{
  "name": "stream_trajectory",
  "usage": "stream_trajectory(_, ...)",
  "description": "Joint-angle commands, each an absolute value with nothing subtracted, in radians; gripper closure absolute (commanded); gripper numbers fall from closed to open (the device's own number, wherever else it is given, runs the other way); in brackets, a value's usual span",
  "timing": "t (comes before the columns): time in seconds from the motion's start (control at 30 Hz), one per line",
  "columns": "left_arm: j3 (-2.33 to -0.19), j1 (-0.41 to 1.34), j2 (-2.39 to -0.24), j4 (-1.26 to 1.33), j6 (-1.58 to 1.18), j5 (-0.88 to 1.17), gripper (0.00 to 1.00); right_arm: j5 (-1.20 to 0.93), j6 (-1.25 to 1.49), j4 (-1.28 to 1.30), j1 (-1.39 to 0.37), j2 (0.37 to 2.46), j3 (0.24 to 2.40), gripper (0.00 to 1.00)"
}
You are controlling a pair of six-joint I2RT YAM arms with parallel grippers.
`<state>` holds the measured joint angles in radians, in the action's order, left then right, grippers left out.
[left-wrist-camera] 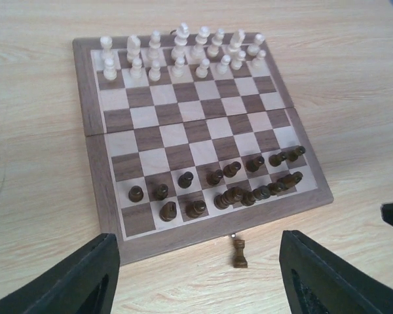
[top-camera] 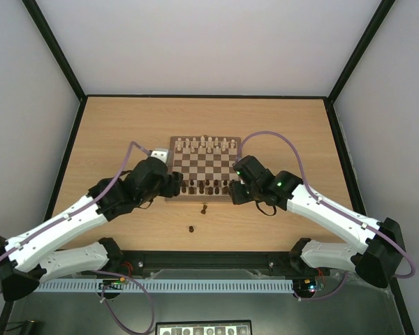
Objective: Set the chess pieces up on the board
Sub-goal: Pick up the chess piece at the center of the board.
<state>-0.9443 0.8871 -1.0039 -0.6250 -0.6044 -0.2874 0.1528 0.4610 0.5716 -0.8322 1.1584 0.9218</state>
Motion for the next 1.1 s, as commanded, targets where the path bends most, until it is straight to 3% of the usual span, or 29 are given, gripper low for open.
stream_trajectory(0.0,-0.934,0.888,-0.929,-0.642,-0.608,-0.265,0.26,0.144,0.475,0.614,-0.83,1.166,0.932,0.42)
stream_trajectory(0.27,-0.869,0.893,-0.847,-0.603,-0.611,-0.202,0.01,0.108,0.497,0.599,-0.833,1.18,0.928,0.41)
stream_trajectory(0.57,-0.825,0.905,-0.814,-0.574,-0.624,-0.17,0.01,0.075,0.513,0.577,-0.843,1.185,0.909,0.26)
stream_trajectory(0.73,-0.811,0.912,-0.804,-0.556,-0.63,-0.159,0.01,0.042,0.512,0.552,-0.847,1.172,0.903,0.0)
stream_trajectory(1.07,-0.804,0.921,-0.79,-0.545,-0.637,-0.155,0.01,0.007,0.508,0.507,-0.848,1.195,0.905,0.01)
